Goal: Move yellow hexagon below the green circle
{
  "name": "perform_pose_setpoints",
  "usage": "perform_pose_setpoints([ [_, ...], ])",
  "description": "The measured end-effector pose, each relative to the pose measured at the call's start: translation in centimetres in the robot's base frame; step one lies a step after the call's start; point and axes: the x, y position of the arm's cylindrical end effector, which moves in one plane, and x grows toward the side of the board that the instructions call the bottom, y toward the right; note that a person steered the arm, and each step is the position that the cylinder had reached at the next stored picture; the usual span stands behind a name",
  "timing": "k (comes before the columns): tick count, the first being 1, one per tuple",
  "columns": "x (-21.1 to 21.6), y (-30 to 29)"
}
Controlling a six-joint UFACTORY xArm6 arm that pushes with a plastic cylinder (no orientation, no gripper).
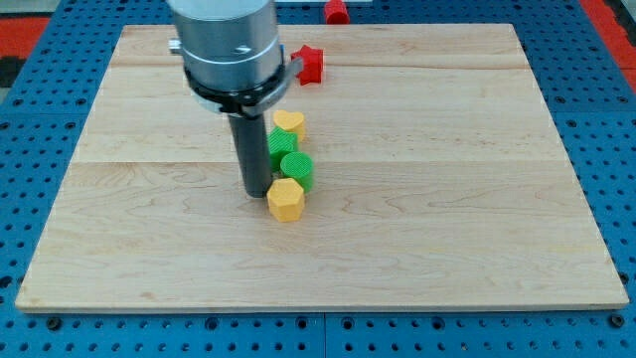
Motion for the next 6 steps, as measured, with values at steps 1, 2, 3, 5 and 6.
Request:
perform_pose_setpoints([
  [1,1.7,2.6],
  [2,5.8,2.3],
  [3,6.5,1.1],
  [5,9.8,7.0],
  [6,7.8,4.1],
])
